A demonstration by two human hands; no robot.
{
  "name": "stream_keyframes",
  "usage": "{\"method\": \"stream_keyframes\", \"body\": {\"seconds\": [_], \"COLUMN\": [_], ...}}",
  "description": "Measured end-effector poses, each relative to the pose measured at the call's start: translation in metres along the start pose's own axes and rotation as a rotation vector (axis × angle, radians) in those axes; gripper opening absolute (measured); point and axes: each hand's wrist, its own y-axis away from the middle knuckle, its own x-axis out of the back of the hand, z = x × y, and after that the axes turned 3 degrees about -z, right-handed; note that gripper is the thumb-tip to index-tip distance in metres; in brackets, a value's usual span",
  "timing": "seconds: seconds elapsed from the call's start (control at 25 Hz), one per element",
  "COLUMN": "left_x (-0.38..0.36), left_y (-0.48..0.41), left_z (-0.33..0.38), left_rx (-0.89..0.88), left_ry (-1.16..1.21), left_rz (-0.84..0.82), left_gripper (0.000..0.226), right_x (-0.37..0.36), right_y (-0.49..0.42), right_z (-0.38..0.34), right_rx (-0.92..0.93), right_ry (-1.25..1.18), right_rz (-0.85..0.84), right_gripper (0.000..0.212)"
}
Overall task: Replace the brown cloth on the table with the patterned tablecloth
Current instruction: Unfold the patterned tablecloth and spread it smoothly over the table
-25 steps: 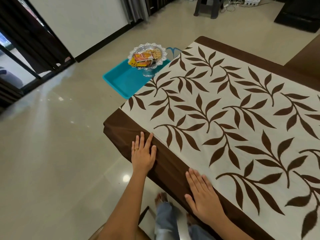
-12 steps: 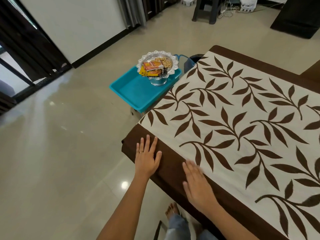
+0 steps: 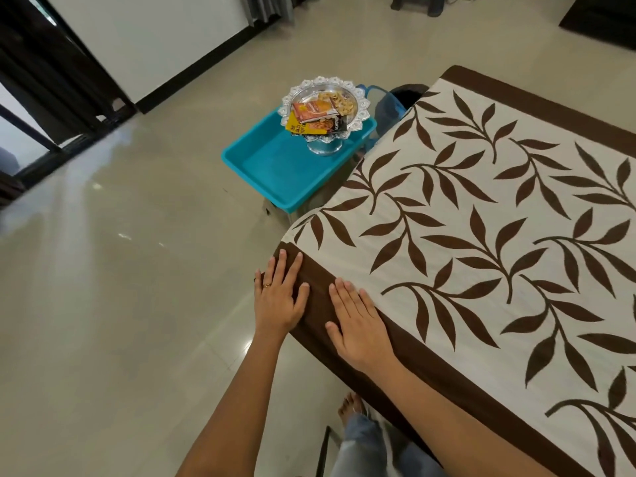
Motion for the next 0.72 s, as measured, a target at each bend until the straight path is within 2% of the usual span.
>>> {"method": "stream_keyframes", "body": {"seconds": [0.2,0.28,0.32,0.36,0.4,0.44,0.48,0.52,0.56,0.6,0.72], "left_x": [0.004,0.006,0.007,0.009,0.011,0.011,0.011,0.011,0.011,0.011,0.016], "left_y": [-0.014,-0.016,-0.017,-0.018,-0.018,-0.014,-0.006,0.001,0.006,0.008,0.004], "left_z": [-0.015,-0.021,-0.025,-0.031,-0.036,-0.04,-0.042,-0.041,-0.039,-0.037,-0.04], "left_rx": [0.088,0.224,0.397,0.64,0.908,1.117,1.197,1.173,1.111,1.067,0.967], "left_ry": [0.104,0.205,0.311,0.479,0.736,1.04,1.326,1.524,1.663,1.751,1.888], "left_rz": [0.014,0.046,0.057,0.036,-0.043,-0.185,-0.365,-0.504,-0.552,-0.503,-0.208], "left_gripper": [0.055,0.051,0.052,0.056,0.065,0.077,0.086,0.087,0.081,0.072,0.043], "right_x": [-0.001,-0.001,-0.001,-0.001,-0.001,0.0,0.0,0.0,0.0,0.0,0.002], "right_y": [0.0,-0.001,-0.001,-0.001,-0.001,-0.001,-0.002,-0.002,-0.002,-0.002,-0.002], "right_z": [0.0,0.0,-0.001,-0.001,-0.001,-0.001,-0.001,-0.001,-0.001,-0.001,-0.002], "right_rx": [0.005,-0.002,-0.004,-0.006,-0.007,-0.008,-0.008,-0.009,-0.011,-0.014,-0.016], "right_ry": [-0.005,-0.005,0.001,0.005,0.004,-0.002,-0.01,-0.014,-0.012,-0.008,-0.009], "right_rz": [0.011,0.009,0.005,0.001,-0.002,-0.006,-0.011,-0.015,-0.018,-0.022,-0.022], "right_gripper": [0.064,0.064,0.065,0.065,0.065,0.065,0.065,0.065,0.065,0.065,0.065]}}
